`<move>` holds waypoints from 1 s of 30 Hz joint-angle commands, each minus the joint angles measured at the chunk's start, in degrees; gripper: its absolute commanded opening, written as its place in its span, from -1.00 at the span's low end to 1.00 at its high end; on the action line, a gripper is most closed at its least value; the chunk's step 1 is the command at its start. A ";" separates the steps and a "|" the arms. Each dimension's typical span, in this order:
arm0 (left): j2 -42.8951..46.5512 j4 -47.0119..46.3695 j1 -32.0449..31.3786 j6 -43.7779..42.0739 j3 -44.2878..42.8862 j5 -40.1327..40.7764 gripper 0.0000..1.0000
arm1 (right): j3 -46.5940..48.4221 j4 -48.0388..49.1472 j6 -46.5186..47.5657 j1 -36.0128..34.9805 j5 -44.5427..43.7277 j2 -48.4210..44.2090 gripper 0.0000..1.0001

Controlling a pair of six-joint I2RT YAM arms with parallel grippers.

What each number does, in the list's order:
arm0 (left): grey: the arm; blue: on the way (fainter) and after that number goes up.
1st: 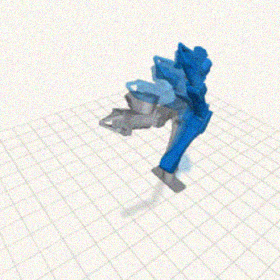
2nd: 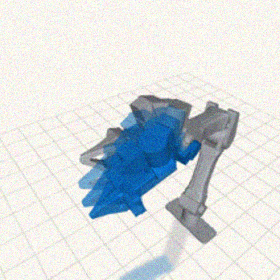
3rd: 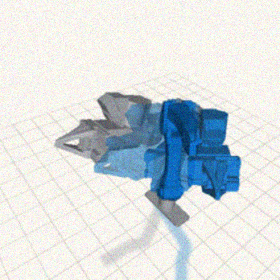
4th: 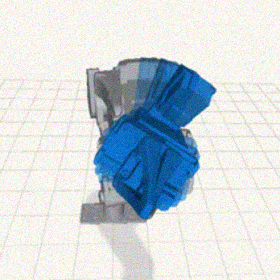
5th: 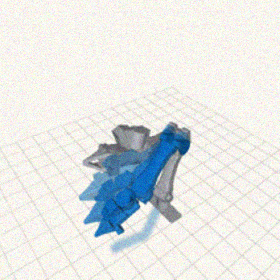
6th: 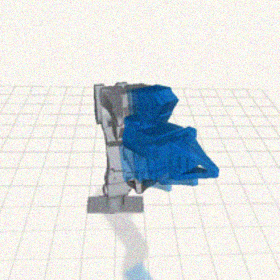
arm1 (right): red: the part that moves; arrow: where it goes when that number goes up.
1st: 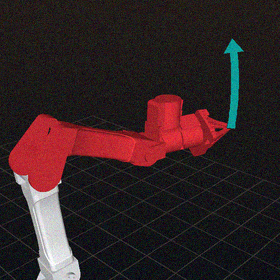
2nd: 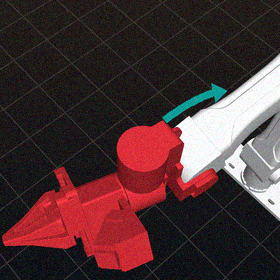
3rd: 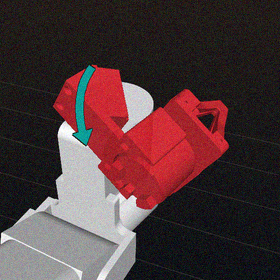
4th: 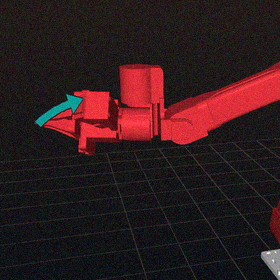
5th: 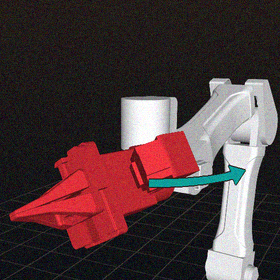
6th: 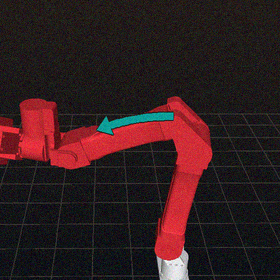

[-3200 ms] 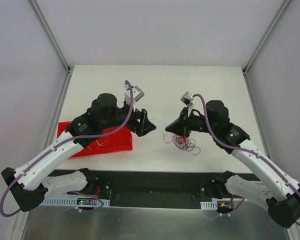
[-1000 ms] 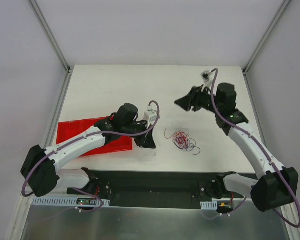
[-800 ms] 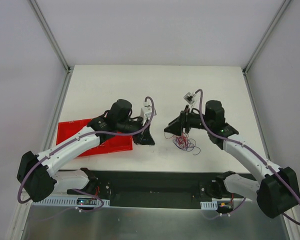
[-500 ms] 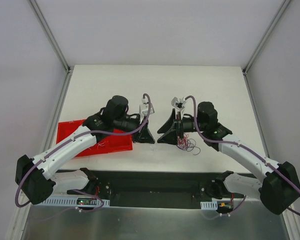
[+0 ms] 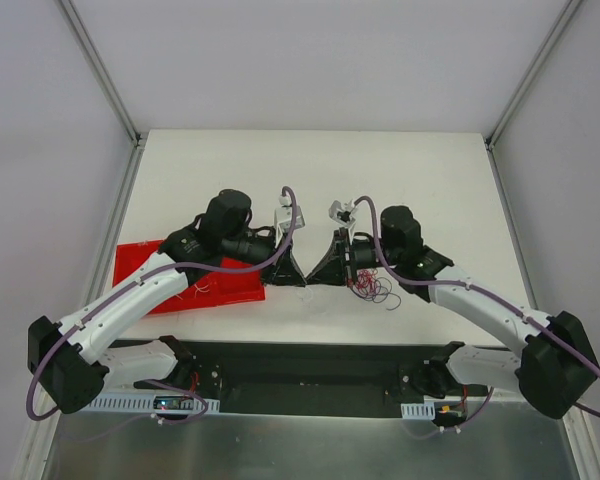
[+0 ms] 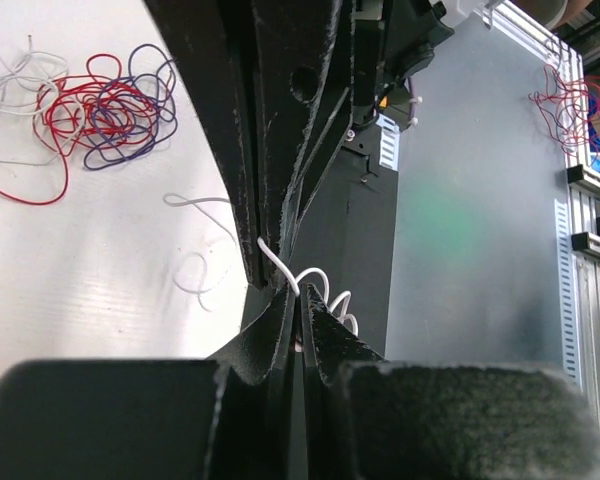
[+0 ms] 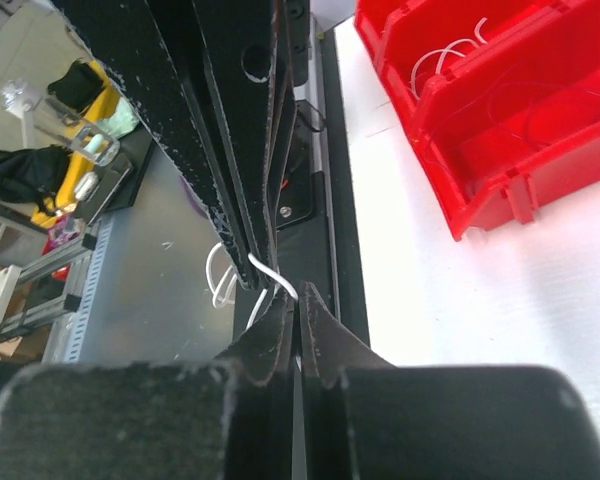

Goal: Untangle the cables

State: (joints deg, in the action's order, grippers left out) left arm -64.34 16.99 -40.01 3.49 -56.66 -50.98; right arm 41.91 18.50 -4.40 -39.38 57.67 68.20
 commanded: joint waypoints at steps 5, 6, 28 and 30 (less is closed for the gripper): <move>-2.10 1.20 0.72 -0.15 -0.46 2.81 -1.00 | 2.21 -3.38 -1.83 -0.35 -24.68 -13.34 -1.00; -2.98 1.11 0.72 0.38 -0.55 2.99 -1.00 | 2.21 -3.47 -2.79 -0.26 -28.89 -14.75 -1.00; -3.79 -2.32 0.72 7.59 6.21 14.67 -0.97 | 15.47 -7.23 -4.04 -1.76 -53.28 -21.10 -1.00; -0.81 -2.23 0.90 7.68 7.27 15.74 -0.97 | 17.67 -10.84 -1.76 -1.58 -50.83 -19.87 -1.00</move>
State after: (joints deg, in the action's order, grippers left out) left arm -71.02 15.18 -39.64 10.17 -51.16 -38.37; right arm 53.74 12.64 -11.16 -41.56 6.85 46.94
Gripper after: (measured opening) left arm 0.019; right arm 0.009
